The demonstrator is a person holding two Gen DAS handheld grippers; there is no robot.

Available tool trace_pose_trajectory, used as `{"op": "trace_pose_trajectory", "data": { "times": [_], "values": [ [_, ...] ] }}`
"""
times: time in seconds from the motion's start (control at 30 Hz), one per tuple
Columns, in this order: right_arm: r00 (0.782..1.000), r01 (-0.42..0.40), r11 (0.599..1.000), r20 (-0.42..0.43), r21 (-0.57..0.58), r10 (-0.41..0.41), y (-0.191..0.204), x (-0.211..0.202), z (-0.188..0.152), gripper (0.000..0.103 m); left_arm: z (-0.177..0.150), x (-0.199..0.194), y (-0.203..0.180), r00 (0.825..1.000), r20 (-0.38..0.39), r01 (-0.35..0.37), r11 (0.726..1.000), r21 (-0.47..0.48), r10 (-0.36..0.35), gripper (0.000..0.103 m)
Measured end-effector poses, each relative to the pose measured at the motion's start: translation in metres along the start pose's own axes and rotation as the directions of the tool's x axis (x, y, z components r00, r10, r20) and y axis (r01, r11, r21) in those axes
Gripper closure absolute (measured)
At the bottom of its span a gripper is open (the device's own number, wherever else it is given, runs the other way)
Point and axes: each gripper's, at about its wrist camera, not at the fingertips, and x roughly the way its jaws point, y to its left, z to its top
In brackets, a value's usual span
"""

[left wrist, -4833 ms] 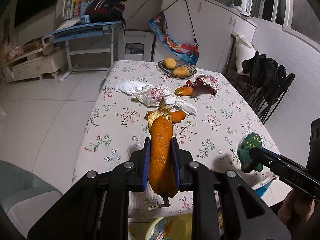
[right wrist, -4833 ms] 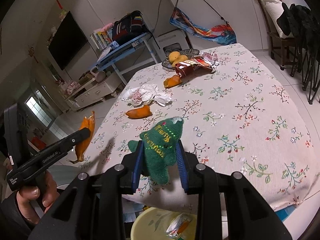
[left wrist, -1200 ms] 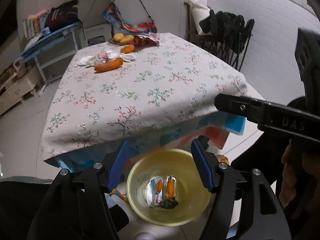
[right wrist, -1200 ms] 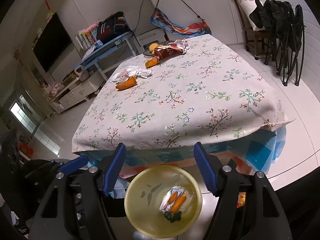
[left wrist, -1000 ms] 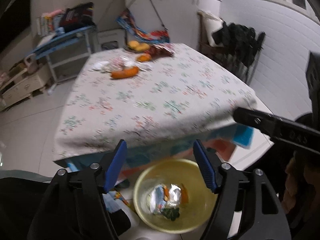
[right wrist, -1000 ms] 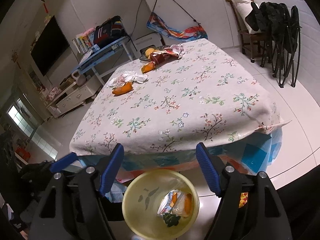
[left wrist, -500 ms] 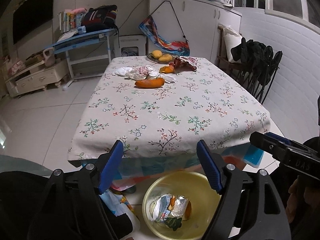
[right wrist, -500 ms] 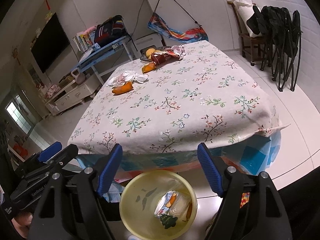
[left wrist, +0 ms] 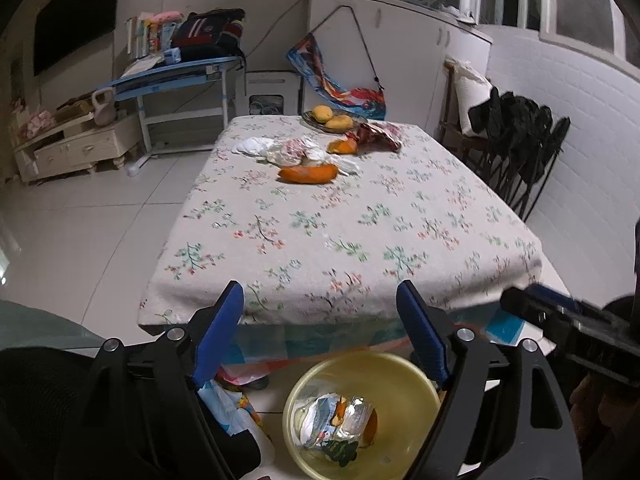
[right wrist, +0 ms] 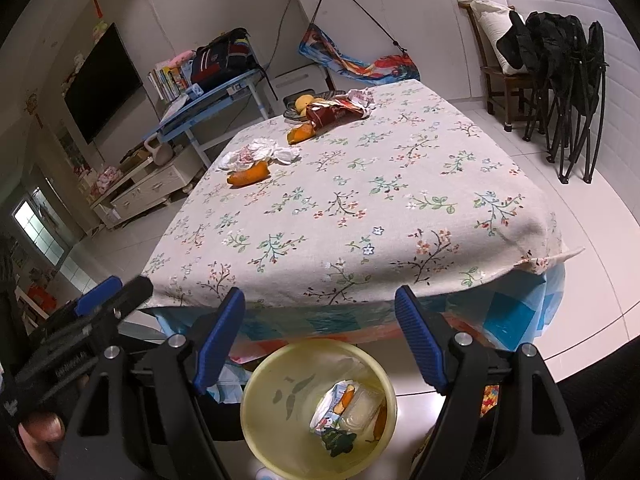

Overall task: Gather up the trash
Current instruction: 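Move both open grippers back over the table toward the remaining trash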

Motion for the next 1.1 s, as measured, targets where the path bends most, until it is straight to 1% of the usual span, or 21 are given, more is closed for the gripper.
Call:
{"op": "trace_pose_trajectory", "data": {
  "times": [0.13,0.33,0.5,0.7,0.83,1.0,1.1],
  "values": [
    [1.0,-0.016,0.999,-0.008,-0.03,0.016,0.01,0.006,0.004,0.029,0.015,0.003,0.013,1.0,0.009,0.001,0.999,-0.052,-0.001,0.027],
    [0.999,-0.044,0.995,-0.03,-0.086,0.042,0.026,0.021,0.016,0.029,0.043,0.009,0.028,0.999,0.042,-0.023,0.998,-0.053,0.025,0.026],
    [0.998,-0.055,0.991,-0.046,-0.119,0.05,0.032,0.038,0.032,0.028,0.066,0.025,0.043,0.999,0.037,-0.025,0.997,-0.076,0.028,0.024],
    [0.997,-0.056,0.986,-0.053,-0.158,0.048,0.034,0.065,0.069,0.028,0.094,0.054,0.052,1.0,0.019,-0.023,0.996,-0.087,0.024,0.024],
    [0.995,-0.083,0.976,-0.069,-0.202,0.07,0.043,0.084,0.084,0.028,0.113,0.079,0.055,1.0,0.001,-0.027,0.996,-0.08,0.027,0.024],
    [0.99,-0.121,0.956,-0.096,-0.266,0.099,0.061,0.117,0.103,0.028,0.136,0.107,0.063,0.999,-0.011,-0.038,0.996,-0.08,0.038,0.024],
    [0.987,-0.143,0.943,-0.115,-0.299,0.113,0.071,0.135,0.109,0.028,0.148,0.124,0.07,0.999,-0.023,-0.034,0.996,-0.08,0.032,0.024]
  ]
}}
